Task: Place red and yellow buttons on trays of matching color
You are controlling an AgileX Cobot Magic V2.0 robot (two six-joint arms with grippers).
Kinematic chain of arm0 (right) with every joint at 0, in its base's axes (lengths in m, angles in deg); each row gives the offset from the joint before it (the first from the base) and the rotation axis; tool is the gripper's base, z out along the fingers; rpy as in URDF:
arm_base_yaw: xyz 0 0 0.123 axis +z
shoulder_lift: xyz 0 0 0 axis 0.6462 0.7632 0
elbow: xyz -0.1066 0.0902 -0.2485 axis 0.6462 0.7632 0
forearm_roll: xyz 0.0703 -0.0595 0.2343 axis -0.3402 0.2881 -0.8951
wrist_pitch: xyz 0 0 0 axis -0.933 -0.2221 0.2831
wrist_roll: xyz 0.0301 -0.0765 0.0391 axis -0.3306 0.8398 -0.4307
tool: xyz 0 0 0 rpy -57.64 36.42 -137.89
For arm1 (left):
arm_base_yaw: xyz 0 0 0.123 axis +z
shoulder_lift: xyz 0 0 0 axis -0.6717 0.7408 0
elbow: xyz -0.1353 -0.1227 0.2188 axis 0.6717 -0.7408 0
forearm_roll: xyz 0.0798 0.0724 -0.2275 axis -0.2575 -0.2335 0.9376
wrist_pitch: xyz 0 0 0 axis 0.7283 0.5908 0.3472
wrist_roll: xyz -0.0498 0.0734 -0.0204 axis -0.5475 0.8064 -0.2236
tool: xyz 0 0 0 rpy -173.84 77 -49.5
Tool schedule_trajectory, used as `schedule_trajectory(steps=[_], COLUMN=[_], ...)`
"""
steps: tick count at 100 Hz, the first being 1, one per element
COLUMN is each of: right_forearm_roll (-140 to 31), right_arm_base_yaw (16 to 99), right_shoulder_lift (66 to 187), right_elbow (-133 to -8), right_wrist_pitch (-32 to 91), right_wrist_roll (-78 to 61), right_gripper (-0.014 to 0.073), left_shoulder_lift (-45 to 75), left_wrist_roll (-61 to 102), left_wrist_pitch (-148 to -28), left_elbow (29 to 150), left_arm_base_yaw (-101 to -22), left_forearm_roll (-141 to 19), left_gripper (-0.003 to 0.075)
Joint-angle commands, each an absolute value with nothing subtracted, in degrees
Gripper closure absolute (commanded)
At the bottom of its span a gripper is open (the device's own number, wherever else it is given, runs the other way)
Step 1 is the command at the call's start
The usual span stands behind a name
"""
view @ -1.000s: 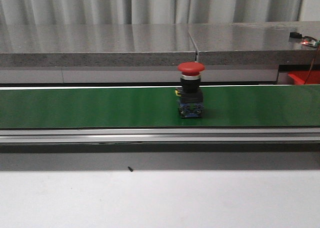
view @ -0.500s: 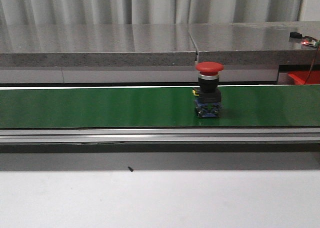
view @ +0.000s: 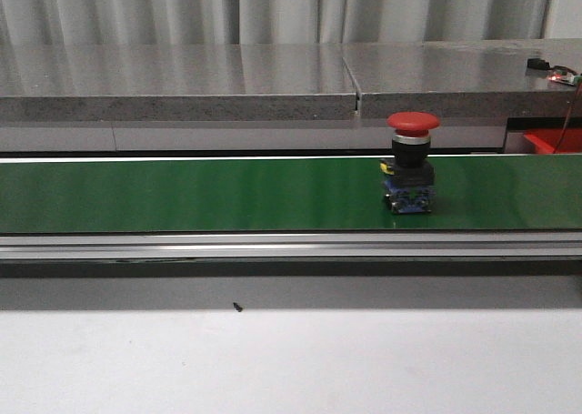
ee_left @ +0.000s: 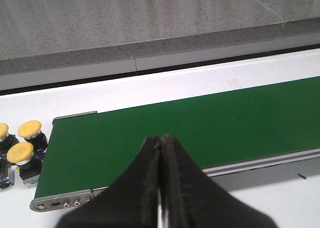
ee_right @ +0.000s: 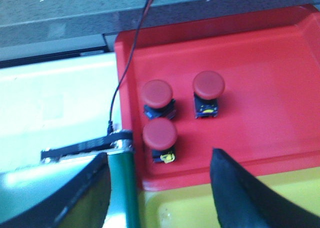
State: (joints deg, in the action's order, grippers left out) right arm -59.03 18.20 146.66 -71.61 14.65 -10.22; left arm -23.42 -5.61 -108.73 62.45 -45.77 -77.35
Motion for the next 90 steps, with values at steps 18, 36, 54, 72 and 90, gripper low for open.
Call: schedule_trajectory(steps=[18, 36, 54, 72, 90], right_forearm_roll=[-60.0, -60.0, -61.7, -65.7, -69.8], right_arm_base_yaw=[24.2, 31.0, 36.9, 39.4, 39.8], right_shoulder_lift=[141.0, 141.1, 141.9, 144.1, 146.3], right_elbow=[-70.7, -70.7, -70.7, -70.7, -70.7], right_wrist_pitch=[11.2, 1.0, -2.5, -4.8, -4.6], right_wrist_roll=[-5.9, -1.6, 1.8, 5.5, 10.0], right_gripper=[0.0149, 0.0149, 0.0149, 0.0149, 0.0149], left_shoulder_lift=[-22.9, -22.9, -22.9, -22.9, -22.9], left_wrist_roll=[-6.2, -6.2, -6.2, -6.2, -6.2], left_wrist_pitch=[-104.8, -104.8, -104.8, -104.8, -104.8], left_elbow=[64.0, 64.0, 64.0, 64.0, 64.0], left_arm_base_yaw=[-46.2, -46.2, -46.2, -46.2, -46.2], left_forearm_roll=[-76.7, -76.7, -76.7, -76.7, -76.7], left_gripper=[0.0739, 0.0739, 0.0739, 0.0739, 0.0739])
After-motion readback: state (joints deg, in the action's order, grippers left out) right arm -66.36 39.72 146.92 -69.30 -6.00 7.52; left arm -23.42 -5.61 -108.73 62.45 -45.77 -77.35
